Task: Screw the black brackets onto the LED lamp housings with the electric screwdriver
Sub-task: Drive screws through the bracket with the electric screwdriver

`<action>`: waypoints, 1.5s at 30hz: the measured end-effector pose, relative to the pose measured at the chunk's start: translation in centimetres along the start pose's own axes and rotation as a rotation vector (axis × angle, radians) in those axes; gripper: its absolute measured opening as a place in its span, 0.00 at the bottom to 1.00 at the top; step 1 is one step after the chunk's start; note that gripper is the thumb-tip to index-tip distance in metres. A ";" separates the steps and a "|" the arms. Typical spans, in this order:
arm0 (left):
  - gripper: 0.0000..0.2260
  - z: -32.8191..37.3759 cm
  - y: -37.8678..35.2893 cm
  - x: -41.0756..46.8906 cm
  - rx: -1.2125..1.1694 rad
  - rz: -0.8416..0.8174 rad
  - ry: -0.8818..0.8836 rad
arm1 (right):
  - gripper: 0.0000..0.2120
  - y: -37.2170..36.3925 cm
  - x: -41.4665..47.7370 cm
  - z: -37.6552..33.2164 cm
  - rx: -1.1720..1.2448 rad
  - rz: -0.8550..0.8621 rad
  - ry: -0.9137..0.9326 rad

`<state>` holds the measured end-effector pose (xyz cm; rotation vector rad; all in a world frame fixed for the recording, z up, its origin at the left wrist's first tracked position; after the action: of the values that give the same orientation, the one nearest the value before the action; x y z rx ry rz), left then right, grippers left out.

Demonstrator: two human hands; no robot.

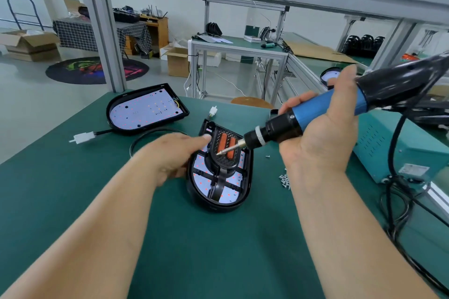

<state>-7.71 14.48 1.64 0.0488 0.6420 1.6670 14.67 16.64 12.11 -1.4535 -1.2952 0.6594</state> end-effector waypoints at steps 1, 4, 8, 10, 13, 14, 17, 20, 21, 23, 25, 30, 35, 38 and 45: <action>0.12 -0.3 -0.8 0.1 -0.011 -0.032 0.026 | 0.12 0.1 -0.3 0.5 -0.037 -0.013 -0.014; 0.13 -0.8 -1.9 0.3 -0.158 -0.056 0.067 | 0.10 0.2 -1.4 2.0 -0.064 -0.036 -0.027; 0.13 -0.6 -2.0 0.3 -0.240 -0.053 0.042 | 0.09 0.2 -1.9 2.8 -0.093 -0.068 -0.034; 0.11 -0.4 -2.0 0.3 -0.232 -0.045 0.024 | 0.10 0.3 -1.9 2.9 -0.106 -0.070 -0.025; 0.10 0.1 -2.1 0.3 -0.218 -0.039 -0.014 | 0.12 0.2 -1.8 2.7 -0.124 -0.073 -0.010; 0.10 0.4 -2.2 0.3 -0.207 -0.037 -0.029 | 0.13 0.2 -1.7 2.7 -0.119 -0.076 -0.010; 0.09 1.1 -2.2 0.1 -0.173 -0.027 -0.076 | 0.11 0.0 -1.7 2.4 -0.104 -0.091 0.006; 0.09 1.4 -1.9 -0.2 -0.139 0.011 -0.098 | 0.11 -0.1 -1.7 2.4 -0.104 -0.086 0.002; 0.09 1.5 -1.9 -0.3 -0.130 0.019 -0.103 | 0.12 -0.1 -1.7 2.4 -0.108 -0.081 -0.004; 0.08 1.5 -1.9 -0.3 -0.112 0.028 -0.113 | 0.12 -0.2 -1.8 2.4 -0.124 -0.085 -0.006; 0.05 1.7 -1.8 -0.3 -0.100 0.036 -0.128 | 0.11 -0.3 -1.8 2.4 -0.123 -0.093 -0.006; 0.03 2.3 -1.9 -0.8 -0.085 0.059 -0.157 | 0.11 -0.9 -2.1 2.2 -0.151 -0.120 0.004; 0.05 2.6 -1.9 -1.1 -0.073 0.074 -0.163 | 0.14 -1.8 -2.2 2.1 -0.179 -0.178 0.017; 0.07 2.6 -1.9 -1.2 -0.084 0.059 -0.159 | 0.10 -2.2 -2.6 2.1 -0.202 -0.220 0.029; 0.05 2.8 -1.9 -1.4 -0.087 0.062 -0.176 | 0.11 -2.4 -2.7 2.1 -0.212 -0.247 0.035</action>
<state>-4.65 14.40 3.67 0.1527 0.4382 1.7265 11.17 14.49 13.06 -1.4348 -1.5231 0.3400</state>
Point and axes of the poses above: each hand's wrist, its own x-axis towards the middle knuckle, its own y-axis out of the back of the hand, z = x × y, the point moved 8 cm from there along x, towards the middle knuckle, and after that the axes turned 14 degrees about x, right-handed, at the moved point
